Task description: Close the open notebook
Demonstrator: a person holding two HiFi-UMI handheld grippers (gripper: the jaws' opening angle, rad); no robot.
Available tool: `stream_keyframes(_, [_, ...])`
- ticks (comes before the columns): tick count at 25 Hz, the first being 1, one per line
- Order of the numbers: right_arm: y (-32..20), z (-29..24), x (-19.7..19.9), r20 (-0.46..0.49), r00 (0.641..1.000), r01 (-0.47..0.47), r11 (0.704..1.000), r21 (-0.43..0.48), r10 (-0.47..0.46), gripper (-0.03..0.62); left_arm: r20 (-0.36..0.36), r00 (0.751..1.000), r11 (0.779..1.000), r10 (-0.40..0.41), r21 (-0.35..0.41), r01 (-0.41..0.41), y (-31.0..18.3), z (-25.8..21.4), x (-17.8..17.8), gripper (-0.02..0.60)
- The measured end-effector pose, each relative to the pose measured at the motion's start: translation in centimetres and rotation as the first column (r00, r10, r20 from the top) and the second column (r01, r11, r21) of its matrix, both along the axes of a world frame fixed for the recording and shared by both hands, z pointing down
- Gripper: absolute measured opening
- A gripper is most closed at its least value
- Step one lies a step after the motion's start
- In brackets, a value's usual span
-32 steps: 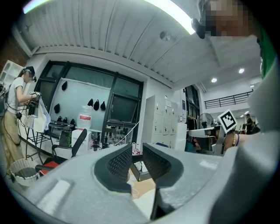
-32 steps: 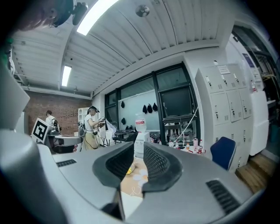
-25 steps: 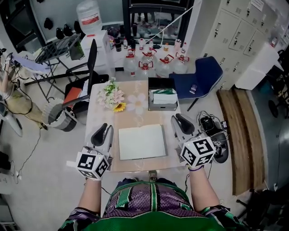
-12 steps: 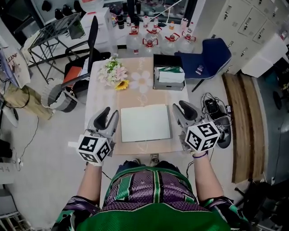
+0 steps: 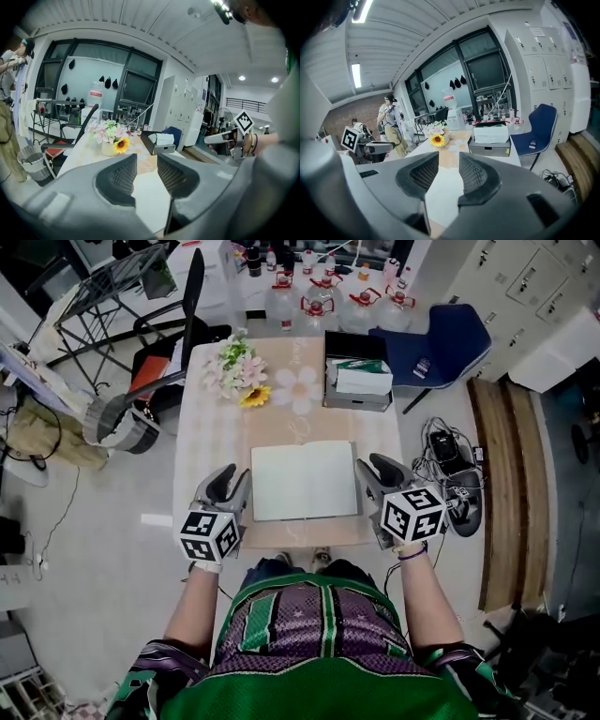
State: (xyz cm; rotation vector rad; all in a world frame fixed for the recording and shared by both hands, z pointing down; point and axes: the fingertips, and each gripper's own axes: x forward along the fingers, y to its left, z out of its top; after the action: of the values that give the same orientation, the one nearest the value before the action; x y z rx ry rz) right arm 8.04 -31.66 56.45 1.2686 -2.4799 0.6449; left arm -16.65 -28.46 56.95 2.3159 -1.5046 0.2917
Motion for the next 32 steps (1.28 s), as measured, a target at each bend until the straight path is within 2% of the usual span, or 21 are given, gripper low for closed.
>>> stream_keyframes(12, [-0.5,8.8,1.5,-0.051,0.998,-0.036,0.985,-0.169,0.028,0.120,0.033,0.999,0.989,-0.016,-0.149,0.021,-0.2,7.7,-0.6,0.137])
stream_keyframes(19, [-0.5,14.7,2.0,-0.093,0.995,-0.066,0.957,-0.283,0.041,0.123,0.049,0.999,0.982,-0.005,-0.189,0.015,-1.0,10.6,0.1,0.137])
stream_keyframes(23, [-0.6,17.3,2.8,-0.102,0.992,-0.108,0.934,-0.342,0.078,0.123,0.056,0.998,0.978,0.007,-0.209,0.005,-1.0,11.4,0.6,0.137])
stream_keyframes(28, [-0.6,19.6,3.5,-0.110,0.988,-0.142,0.908,-0.393,0.107,0.123,0.065,0.998,0.974,0.023,-0.228,-0.007,-1.0,11.7,0.7,0.137])
stream_keyframes(32, [-0.5,20.6,3.5,-0.122,0.987,-0.147,0.899,-0.412,0.105,0.123,0.077,0.996,0.971,0.034,-0.237,-0.014,-0.9,11.8,0.7,0.137])
